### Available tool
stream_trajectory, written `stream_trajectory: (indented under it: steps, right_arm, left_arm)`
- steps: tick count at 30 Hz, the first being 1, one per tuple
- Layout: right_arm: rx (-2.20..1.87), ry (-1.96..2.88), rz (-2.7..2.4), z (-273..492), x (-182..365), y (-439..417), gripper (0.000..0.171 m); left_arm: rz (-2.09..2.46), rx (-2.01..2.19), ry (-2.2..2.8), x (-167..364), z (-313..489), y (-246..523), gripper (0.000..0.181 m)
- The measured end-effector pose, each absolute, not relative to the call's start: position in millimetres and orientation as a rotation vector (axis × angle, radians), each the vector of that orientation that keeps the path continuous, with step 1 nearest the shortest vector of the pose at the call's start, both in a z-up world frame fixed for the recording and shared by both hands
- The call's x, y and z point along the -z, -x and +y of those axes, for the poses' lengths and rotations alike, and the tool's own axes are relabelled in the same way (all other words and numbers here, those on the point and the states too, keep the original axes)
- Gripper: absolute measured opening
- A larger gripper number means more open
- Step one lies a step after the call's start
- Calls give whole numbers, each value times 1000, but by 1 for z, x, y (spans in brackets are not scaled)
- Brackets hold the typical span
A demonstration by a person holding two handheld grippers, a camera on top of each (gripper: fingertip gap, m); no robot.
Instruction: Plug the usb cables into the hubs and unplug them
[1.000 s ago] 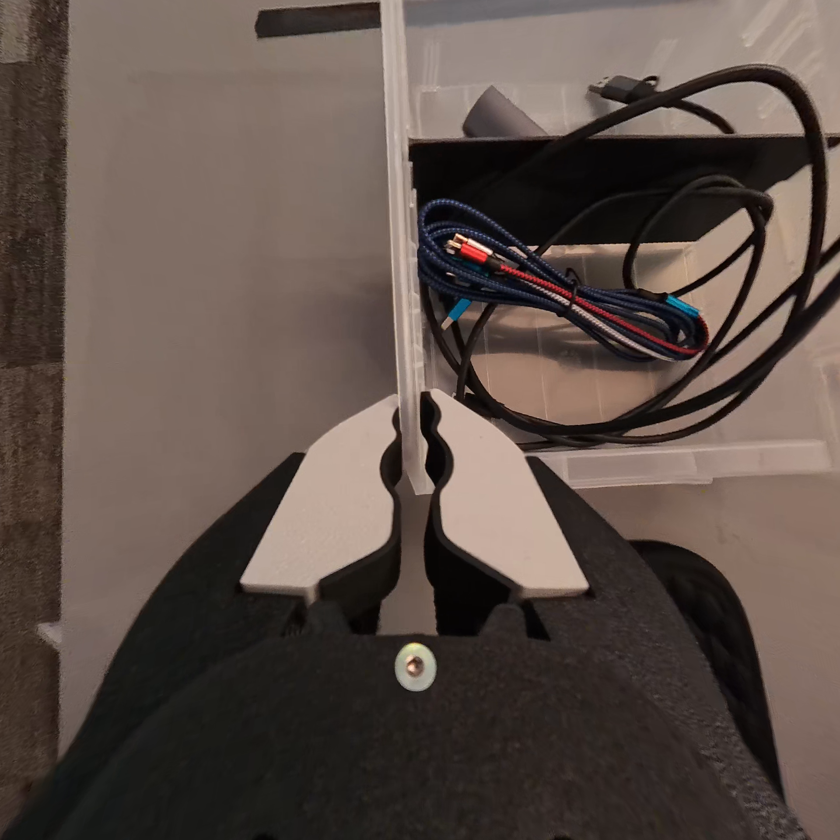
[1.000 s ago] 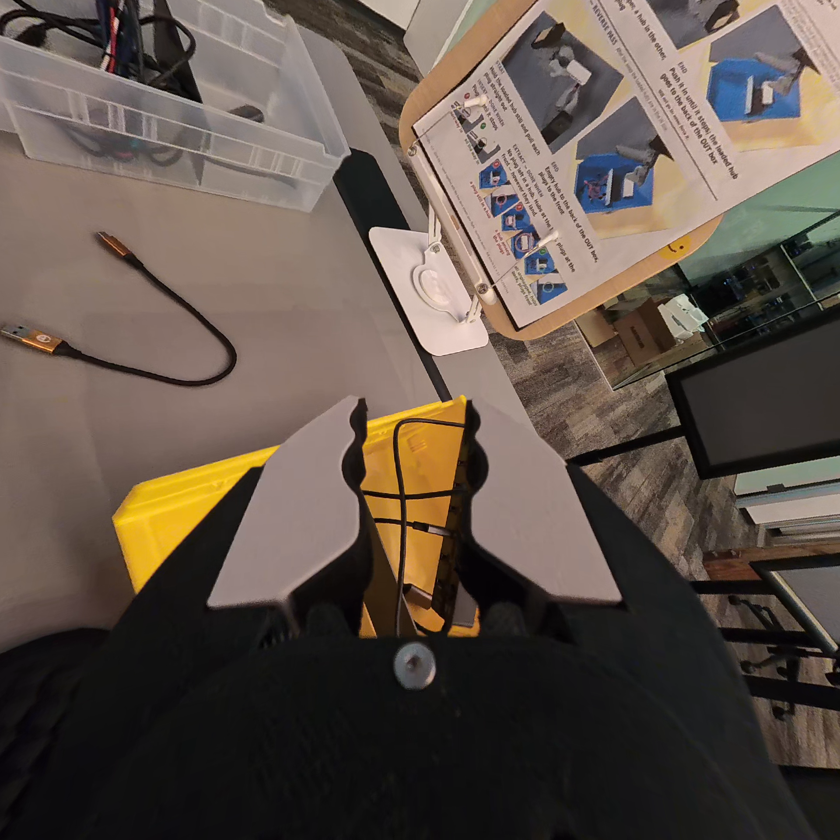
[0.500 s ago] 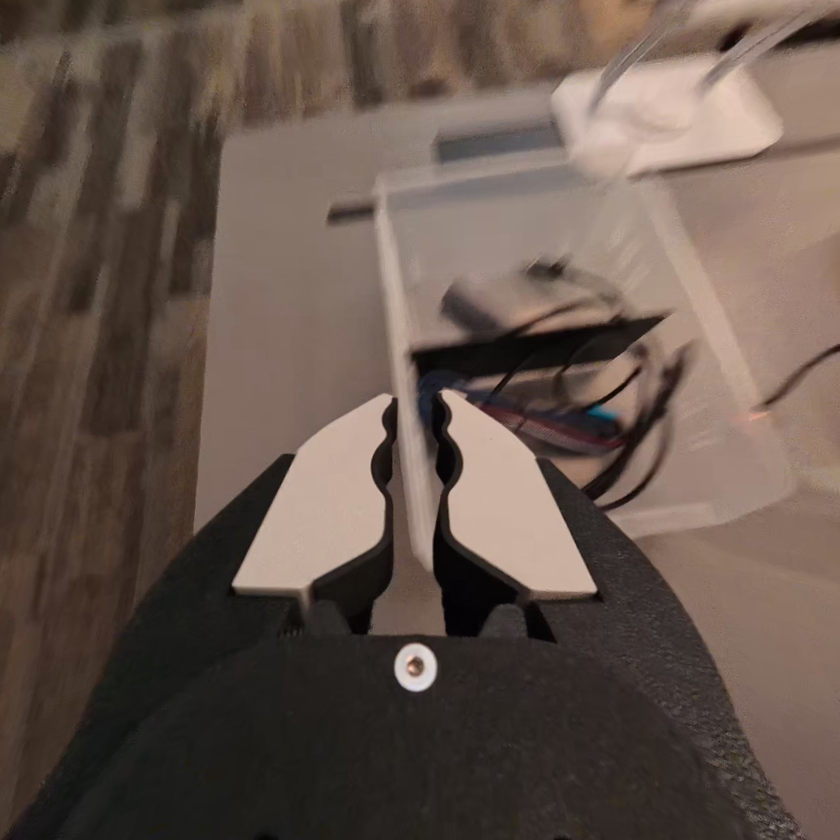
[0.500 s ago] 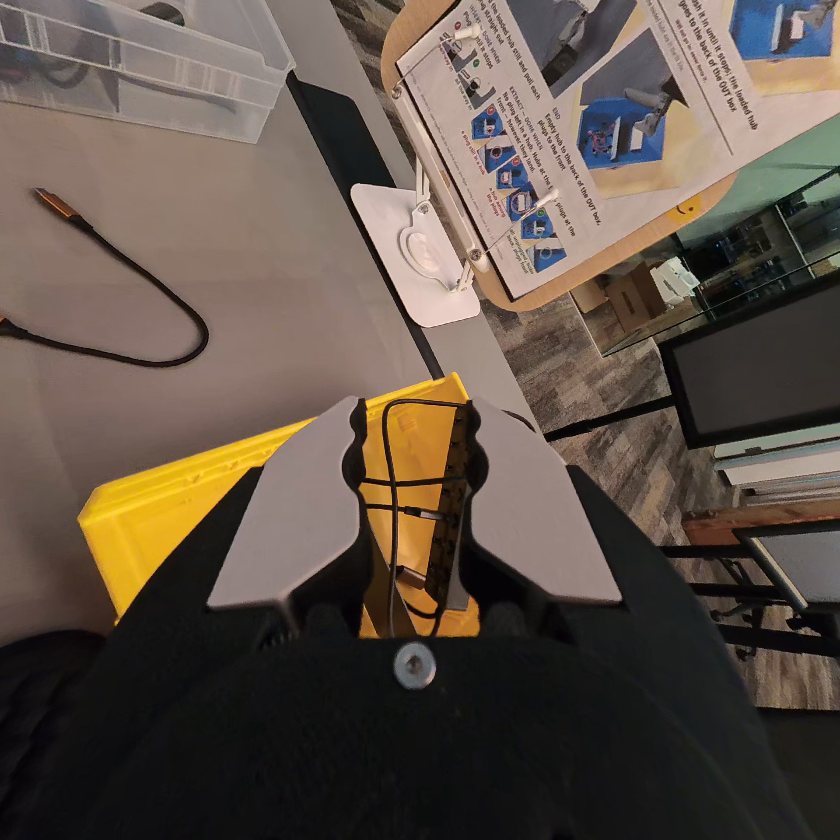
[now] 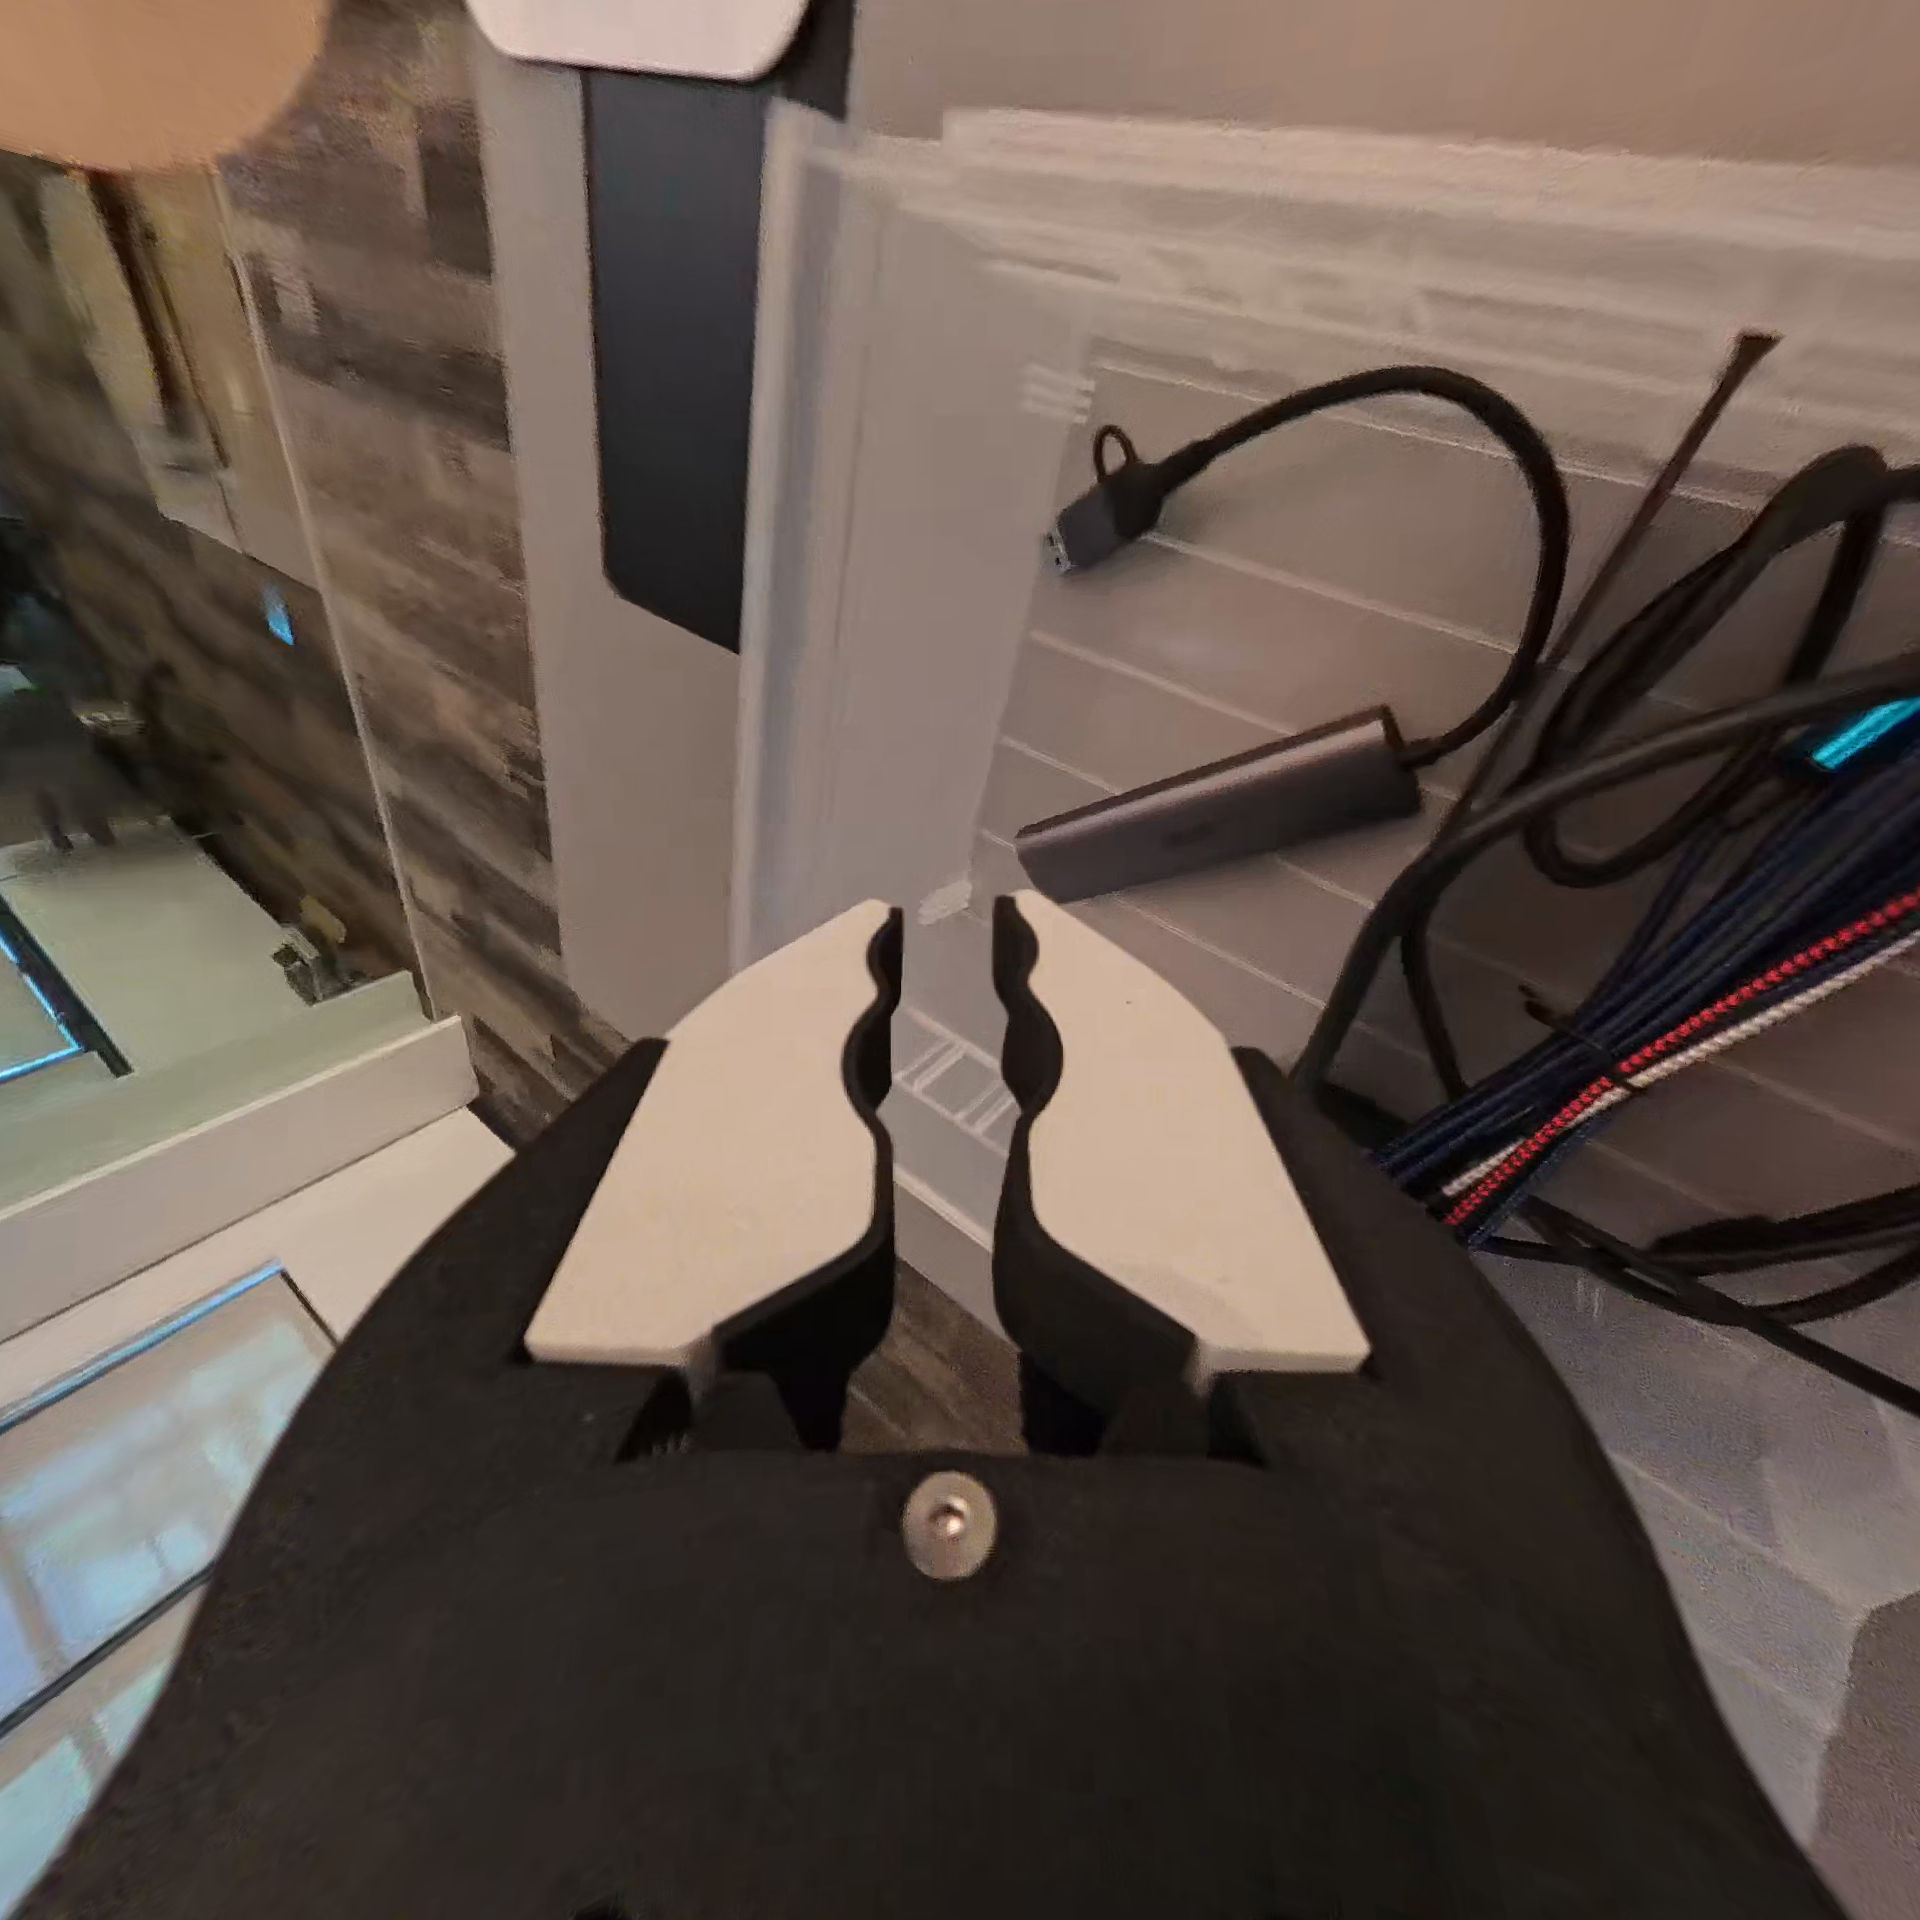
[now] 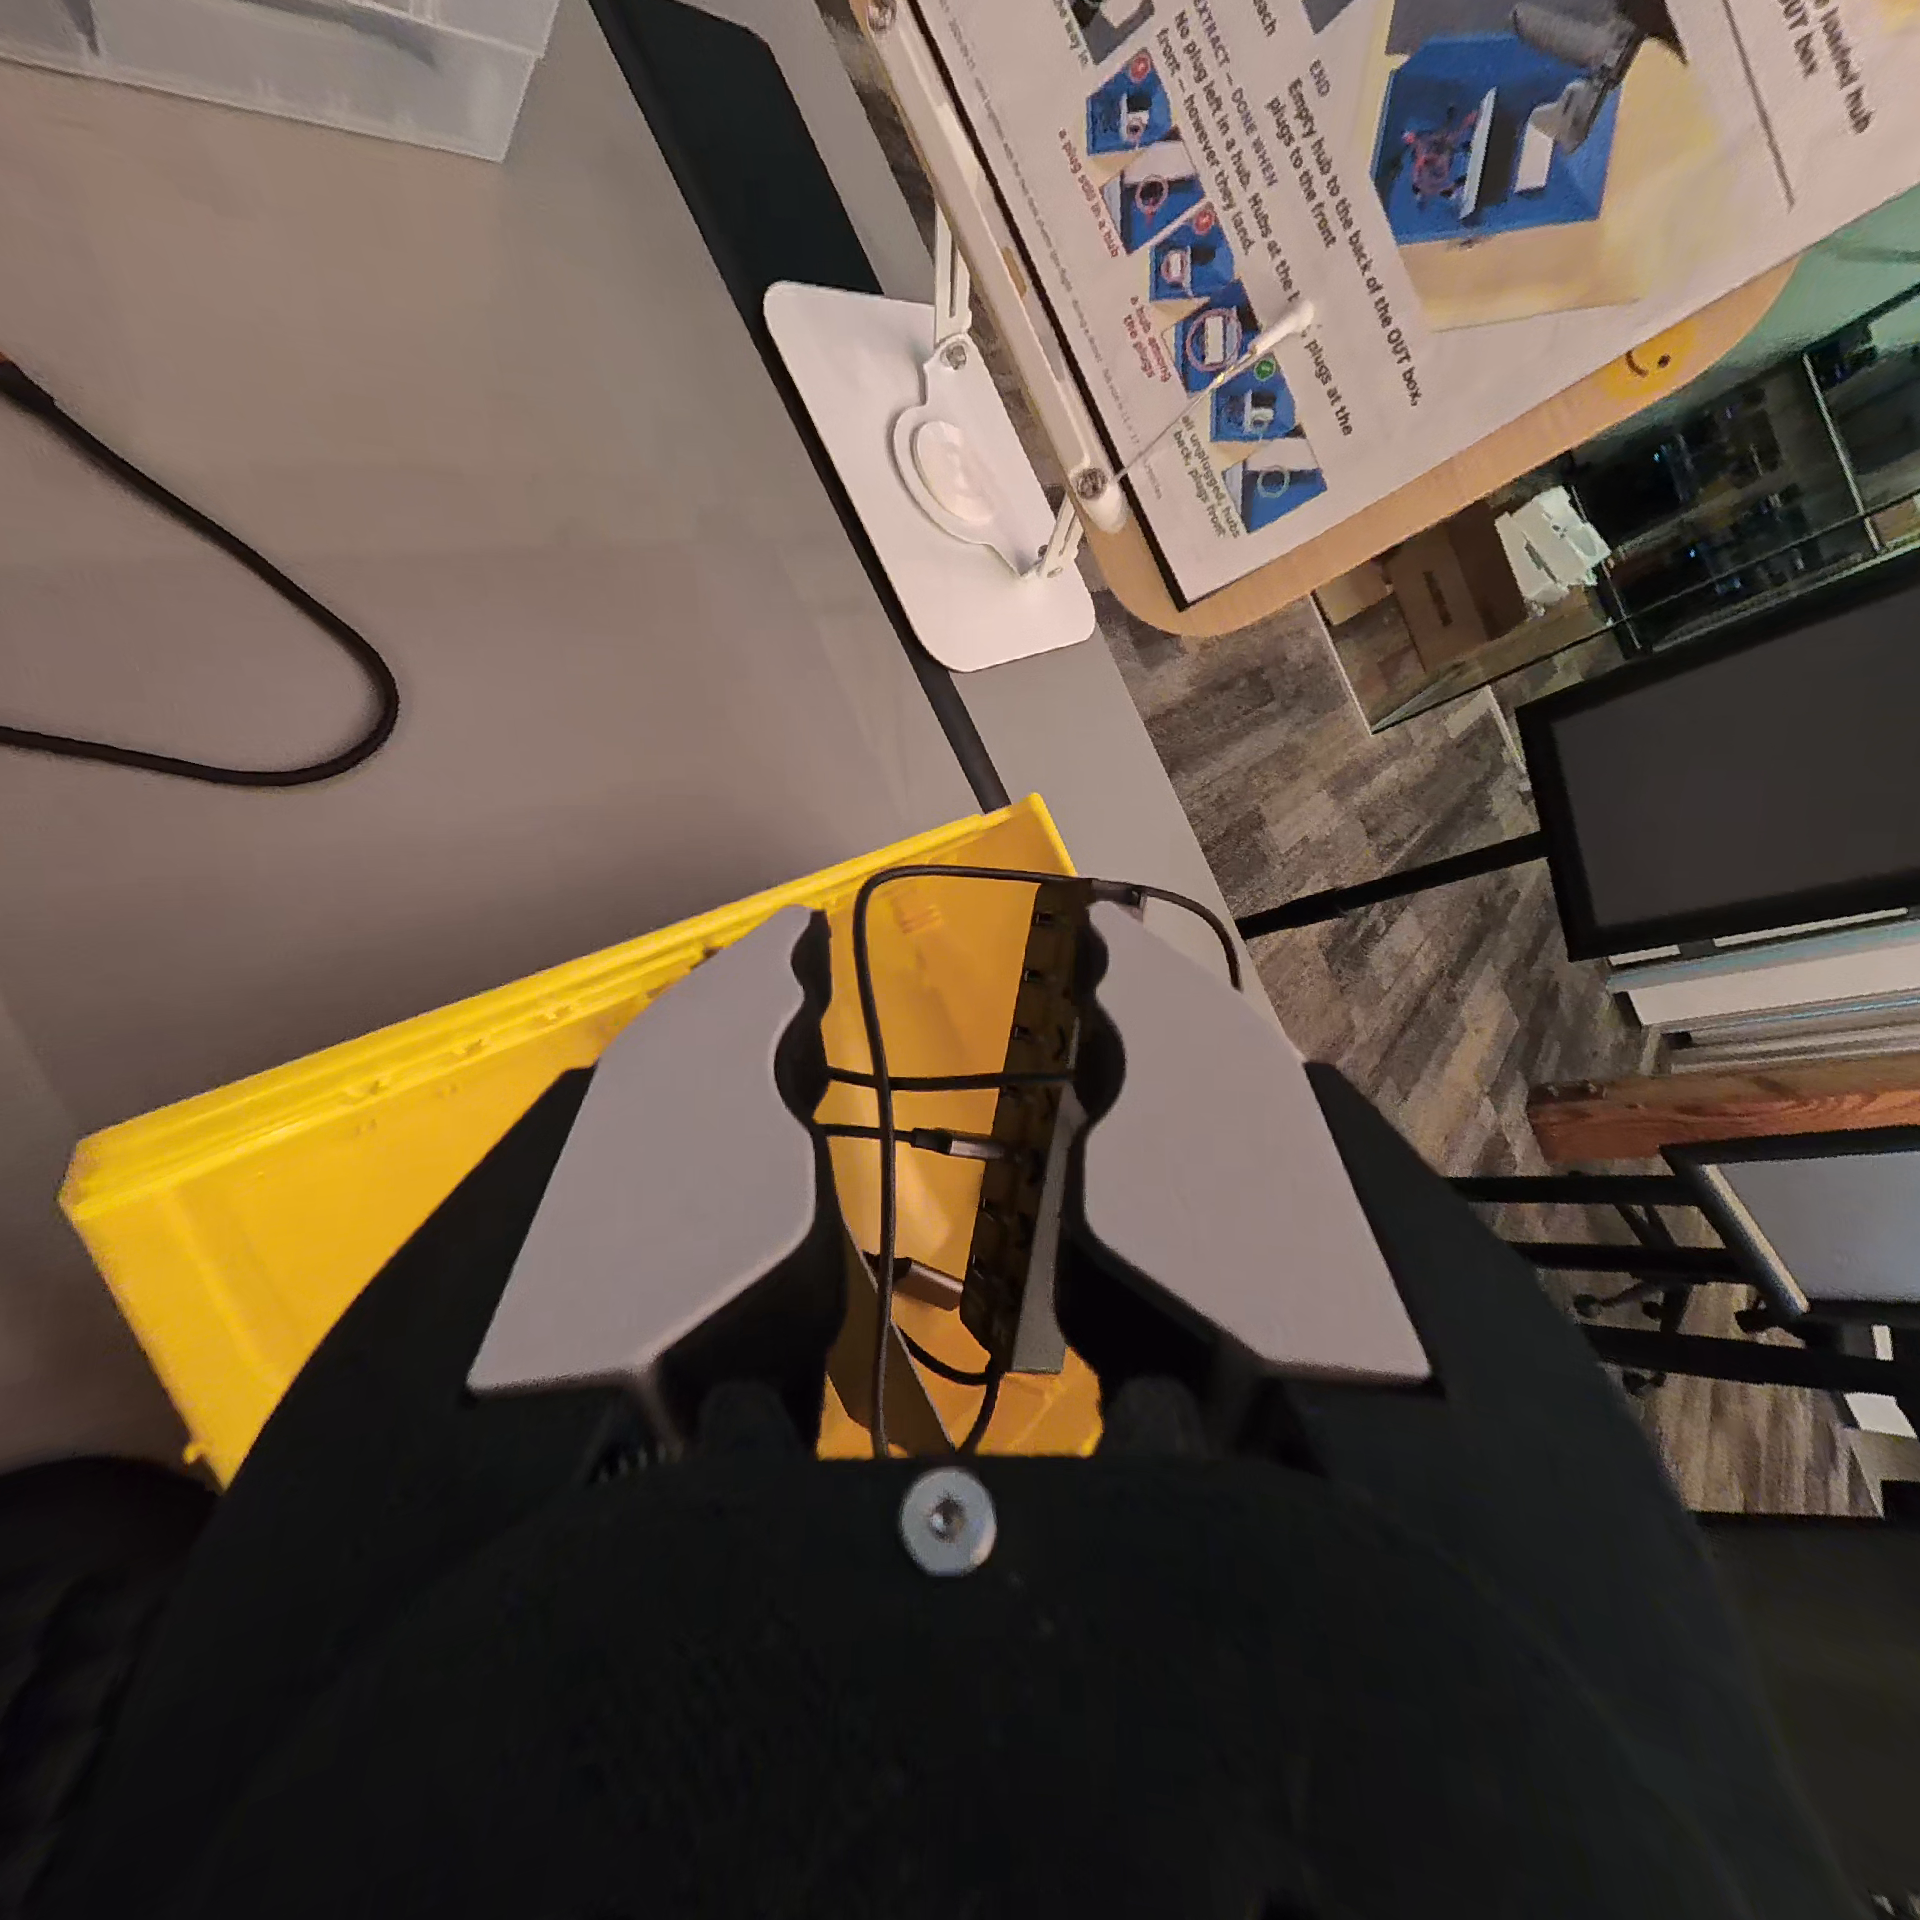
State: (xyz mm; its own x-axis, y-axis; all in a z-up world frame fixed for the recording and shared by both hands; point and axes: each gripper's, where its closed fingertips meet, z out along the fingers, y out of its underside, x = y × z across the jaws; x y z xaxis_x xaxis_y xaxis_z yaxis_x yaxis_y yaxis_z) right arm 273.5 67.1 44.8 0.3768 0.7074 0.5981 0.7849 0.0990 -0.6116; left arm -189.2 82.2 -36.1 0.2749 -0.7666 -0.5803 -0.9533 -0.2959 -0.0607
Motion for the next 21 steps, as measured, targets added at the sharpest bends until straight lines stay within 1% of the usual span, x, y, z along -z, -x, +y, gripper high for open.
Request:
stream_trajectory:
  steps: [2, 5, 9, 13, 19, 21]
  right_arm:
    - [108, 1652, -1358, 70, -39, -277, 45]
    - [103, 1692, -1348, 76, -32, -283, 45]
    - [136, 1721, -1329, 81, -29, -287, 45]
    - [126, 1722, -1348, 78, -24, -280, 46]
    - [134, 1770, -1375, 84, -7, -277, 45]
    - [143, 1784, -1387, 85, -2, -277, 46]
  left_arm:
    - [1584, -606, 2231, 53, 80, 195, 31]
    - [1765, -597, 2250, 71, 75, 202, 35]
    - [2091, -687, 2035, 85, 80, 207, 35]
    - [2283, -630, 1833, 103, 89, 203, 36]
    - [2555, -609, 1568, 127, 90, 203, 51]
    - [2610, -605, 1492, 135, 93, 202, 51]
